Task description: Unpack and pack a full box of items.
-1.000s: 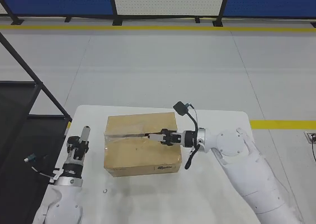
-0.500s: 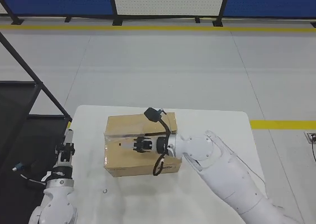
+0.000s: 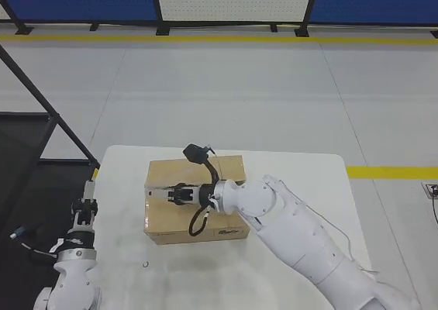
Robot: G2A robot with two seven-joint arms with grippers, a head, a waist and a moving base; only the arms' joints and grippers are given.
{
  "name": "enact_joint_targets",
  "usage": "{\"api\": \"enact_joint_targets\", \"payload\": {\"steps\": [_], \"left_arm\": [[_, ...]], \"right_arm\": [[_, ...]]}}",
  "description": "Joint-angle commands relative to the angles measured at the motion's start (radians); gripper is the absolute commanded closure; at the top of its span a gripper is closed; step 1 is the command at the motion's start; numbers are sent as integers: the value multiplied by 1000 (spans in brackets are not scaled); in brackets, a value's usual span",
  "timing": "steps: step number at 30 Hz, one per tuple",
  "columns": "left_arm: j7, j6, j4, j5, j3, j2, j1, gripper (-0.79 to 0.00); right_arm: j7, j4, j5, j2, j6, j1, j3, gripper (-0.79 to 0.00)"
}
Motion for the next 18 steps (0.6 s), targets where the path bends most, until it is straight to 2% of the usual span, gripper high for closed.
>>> {"api": "enact_joint_targets", "payload": {"steps": [1,5,8,11,15,18], "left_arm": [[-6,-4,3,2,2,0,-2,-785],[-12,-10,1,6,5,0,-3,-785],[-12,-13,-2,1,-1,0,-2,-785],[-10,-16,1,-9,-10,0,-1,-785],[-14,-20,5,-13,-13,0,-1,-785],[-21,-25,4,-10,-6,0,-2,-785]], "right_arm": [[-14,-1,3,-3,18,-1,6,-785],[-22,16,16,-15,64,9,5,-785],[-16,18,0,-23,54,22,-1,-785],[-31,-10,-101,-15,-12,26,-2,-785],[-65,-134,-248,17,-63,-18,44,-785],[-114,-257,-410,50,-41,-80,100,-785]]}}
